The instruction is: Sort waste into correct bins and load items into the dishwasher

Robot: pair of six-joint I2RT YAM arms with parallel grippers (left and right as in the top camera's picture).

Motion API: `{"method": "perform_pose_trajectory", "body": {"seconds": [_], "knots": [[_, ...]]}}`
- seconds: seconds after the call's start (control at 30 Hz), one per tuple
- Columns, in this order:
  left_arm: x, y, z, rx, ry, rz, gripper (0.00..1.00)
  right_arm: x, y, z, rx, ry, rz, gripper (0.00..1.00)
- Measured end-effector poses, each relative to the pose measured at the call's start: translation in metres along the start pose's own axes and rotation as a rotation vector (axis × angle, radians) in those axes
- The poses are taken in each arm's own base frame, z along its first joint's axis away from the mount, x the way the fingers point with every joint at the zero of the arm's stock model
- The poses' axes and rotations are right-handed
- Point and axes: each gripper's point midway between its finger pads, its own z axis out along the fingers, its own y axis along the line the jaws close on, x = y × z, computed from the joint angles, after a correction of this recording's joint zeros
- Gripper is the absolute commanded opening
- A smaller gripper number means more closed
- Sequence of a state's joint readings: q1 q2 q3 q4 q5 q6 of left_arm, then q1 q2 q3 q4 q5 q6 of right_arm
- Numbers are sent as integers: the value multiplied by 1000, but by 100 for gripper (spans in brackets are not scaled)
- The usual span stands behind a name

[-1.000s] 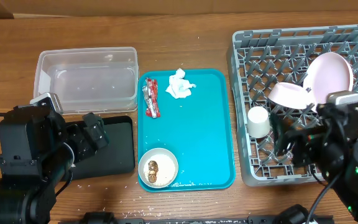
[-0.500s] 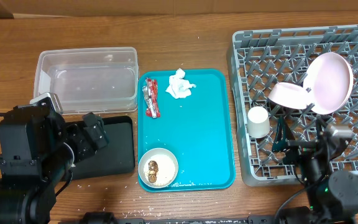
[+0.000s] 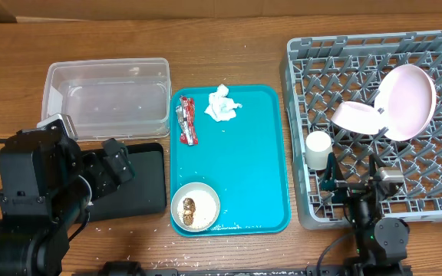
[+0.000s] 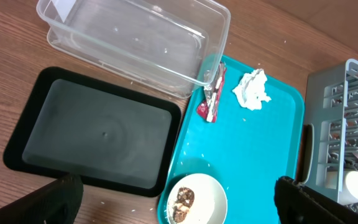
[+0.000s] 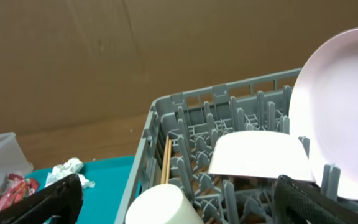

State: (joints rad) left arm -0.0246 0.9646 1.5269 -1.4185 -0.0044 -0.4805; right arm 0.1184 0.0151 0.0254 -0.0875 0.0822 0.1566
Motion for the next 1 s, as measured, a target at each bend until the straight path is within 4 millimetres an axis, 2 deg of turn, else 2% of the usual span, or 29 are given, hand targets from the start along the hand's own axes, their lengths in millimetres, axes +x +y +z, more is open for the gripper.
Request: {"method": "perform_pose_trajectory", "body": {"seconds": [0.83,0.93,1.0], "knots": [[0,-1,0,3,3,-3,100,0,0,0,-1,-6,0,100],[4,-10,0,54,25,-35,100,0,0,0,-1,-6,0,100],[-4,-23,0,122,4,-46,100,0,0,0,-1,-6,0,100]]}}
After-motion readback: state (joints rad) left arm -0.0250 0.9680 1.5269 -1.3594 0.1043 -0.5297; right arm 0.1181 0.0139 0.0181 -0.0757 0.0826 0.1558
